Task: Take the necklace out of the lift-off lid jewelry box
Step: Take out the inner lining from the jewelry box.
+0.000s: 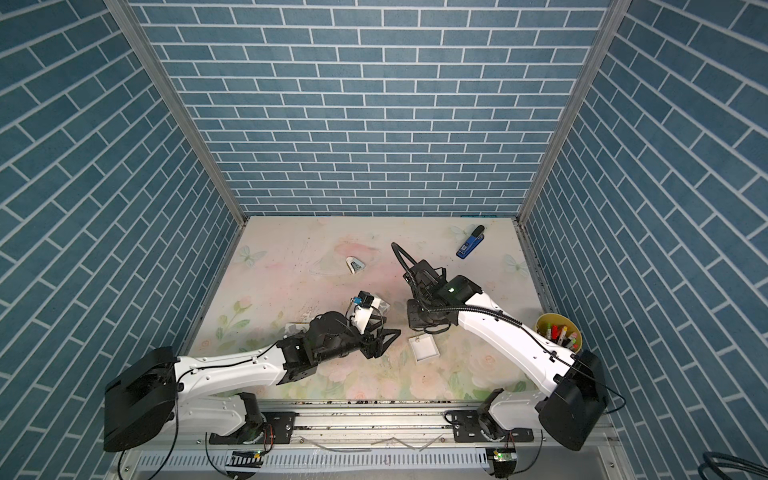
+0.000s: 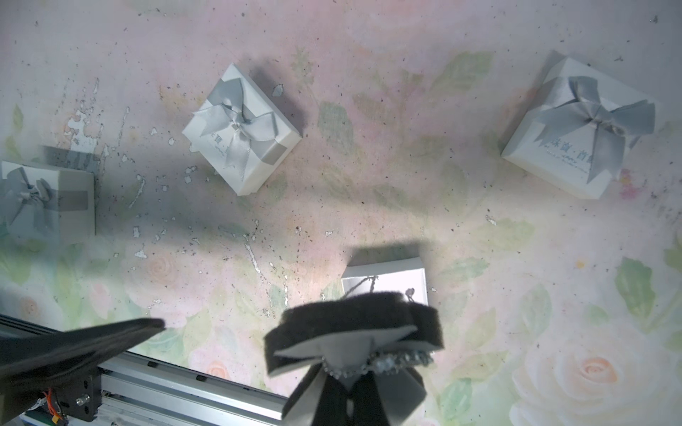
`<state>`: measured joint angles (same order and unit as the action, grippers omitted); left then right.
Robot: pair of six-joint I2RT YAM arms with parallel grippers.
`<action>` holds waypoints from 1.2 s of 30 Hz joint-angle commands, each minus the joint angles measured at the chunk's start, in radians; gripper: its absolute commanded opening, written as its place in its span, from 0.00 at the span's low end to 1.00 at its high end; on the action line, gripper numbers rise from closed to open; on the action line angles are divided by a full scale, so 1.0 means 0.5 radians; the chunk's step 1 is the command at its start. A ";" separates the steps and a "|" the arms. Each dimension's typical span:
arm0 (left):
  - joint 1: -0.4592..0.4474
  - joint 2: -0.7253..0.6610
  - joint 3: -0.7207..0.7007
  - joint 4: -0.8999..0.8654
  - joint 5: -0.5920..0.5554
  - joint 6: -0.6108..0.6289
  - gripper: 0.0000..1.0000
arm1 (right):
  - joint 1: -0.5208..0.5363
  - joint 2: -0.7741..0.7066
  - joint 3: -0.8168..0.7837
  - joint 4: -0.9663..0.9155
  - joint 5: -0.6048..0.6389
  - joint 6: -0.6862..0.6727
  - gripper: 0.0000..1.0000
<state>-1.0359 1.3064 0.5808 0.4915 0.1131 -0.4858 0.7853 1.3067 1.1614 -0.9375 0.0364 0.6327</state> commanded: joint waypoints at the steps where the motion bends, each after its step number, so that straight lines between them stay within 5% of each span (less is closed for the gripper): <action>1: 0.061 0.062 0.089 0.126 0.149 -0.310 0.68 | 0.006 -0.060 0.065 -0.083 0.044 0.103 0.01; 16: 0.163 0.456 0.190 0.637 0.440 -0.689 0.53 | 0.009 -0.131 0.066 -0.027 0.011 0.137 0.01; 36: 0.145 0.602 0.133 0.848 0.509 -0.791 0.46 | 0.008 -0.110 0.046 -0.005 0.010 0.137 0.01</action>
<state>-0.9604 1.5955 0.6621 0.8856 0.3561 -0.8841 0.7853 1.2572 1.1706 -0.9344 0.0341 0.6582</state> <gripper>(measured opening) 0.466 0.054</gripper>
